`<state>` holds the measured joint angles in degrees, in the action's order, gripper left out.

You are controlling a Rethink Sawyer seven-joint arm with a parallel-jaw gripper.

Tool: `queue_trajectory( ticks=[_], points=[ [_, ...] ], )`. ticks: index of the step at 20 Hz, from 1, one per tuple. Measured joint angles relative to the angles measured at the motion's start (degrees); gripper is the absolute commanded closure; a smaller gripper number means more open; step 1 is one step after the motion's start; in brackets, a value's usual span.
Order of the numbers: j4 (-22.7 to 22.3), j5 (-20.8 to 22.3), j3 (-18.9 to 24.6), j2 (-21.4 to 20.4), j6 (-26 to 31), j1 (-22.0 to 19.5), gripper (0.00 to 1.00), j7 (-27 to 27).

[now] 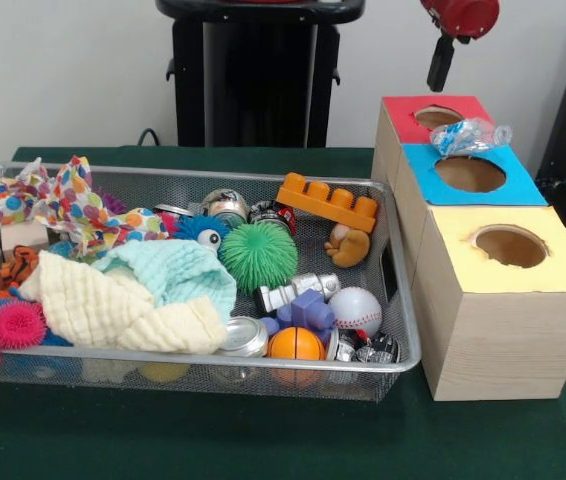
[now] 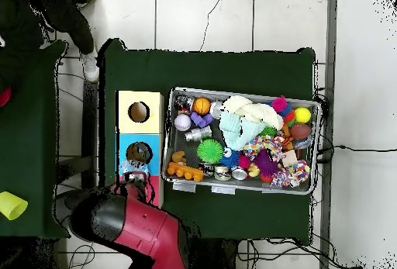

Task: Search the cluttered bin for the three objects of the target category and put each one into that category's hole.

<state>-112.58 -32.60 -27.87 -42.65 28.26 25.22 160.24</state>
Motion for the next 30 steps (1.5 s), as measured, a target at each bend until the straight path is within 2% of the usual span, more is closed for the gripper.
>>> queue_trajectory(
  ticks=[11,30],
  points=[
    [-2.08,-0.04,4.55,1.82,-5.74,-2.56,1.0,0.0],
    [-2.04,-0.21,5.83,5.12,-5.86,-1.34,1.0,0.0]
  ],
)
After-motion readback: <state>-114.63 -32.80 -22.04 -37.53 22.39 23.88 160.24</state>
